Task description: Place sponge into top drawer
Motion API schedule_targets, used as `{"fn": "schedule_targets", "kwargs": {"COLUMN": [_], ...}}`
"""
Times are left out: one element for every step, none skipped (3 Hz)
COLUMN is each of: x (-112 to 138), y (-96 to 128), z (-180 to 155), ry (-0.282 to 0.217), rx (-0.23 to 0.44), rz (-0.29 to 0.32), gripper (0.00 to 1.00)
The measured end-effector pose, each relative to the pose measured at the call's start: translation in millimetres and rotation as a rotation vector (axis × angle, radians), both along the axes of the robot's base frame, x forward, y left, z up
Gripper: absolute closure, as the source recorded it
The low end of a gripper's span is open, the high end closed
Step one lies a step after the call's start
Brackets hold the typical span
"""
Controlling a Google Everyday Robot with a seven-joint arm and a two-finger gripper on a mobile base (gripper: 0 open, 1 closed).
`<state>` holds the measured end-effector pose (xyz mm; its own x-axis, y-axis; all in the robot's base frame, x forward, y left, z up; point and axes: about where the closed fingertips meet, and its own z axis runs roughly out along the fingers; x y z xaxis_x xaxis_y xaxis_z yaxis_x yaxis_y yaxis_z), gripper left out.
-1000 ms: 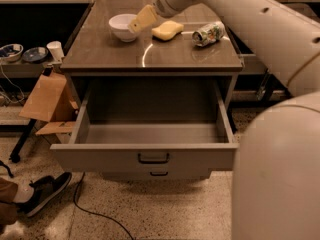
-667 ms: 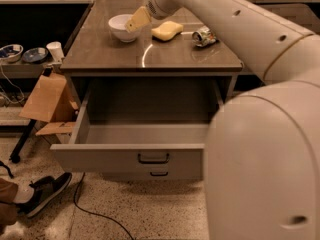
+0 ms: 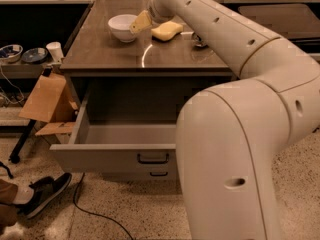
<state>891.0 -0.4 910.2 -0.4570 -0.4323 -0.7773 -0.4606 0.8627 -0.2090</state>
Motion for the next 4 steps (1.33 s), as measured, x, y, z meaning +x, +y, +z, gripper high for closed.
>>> {"fn": "schedule_targets", "kwargs": {"x": [21.7, 41.9, 57.0, 66.2], "y": [-3.8, -12.1, -33.9, -67.0], "z": [-18.8, -40.5, -60.5, -76.7], "ry": [0.006, 0.017, 0.025, 0.030], "rx": [0.011, 0.016, 0.022, 0.031], "rz": [-0.017, -0.036, -0.068, -0.105], "gripper": [0.00, 0.00, 0.00, 0.00]}}
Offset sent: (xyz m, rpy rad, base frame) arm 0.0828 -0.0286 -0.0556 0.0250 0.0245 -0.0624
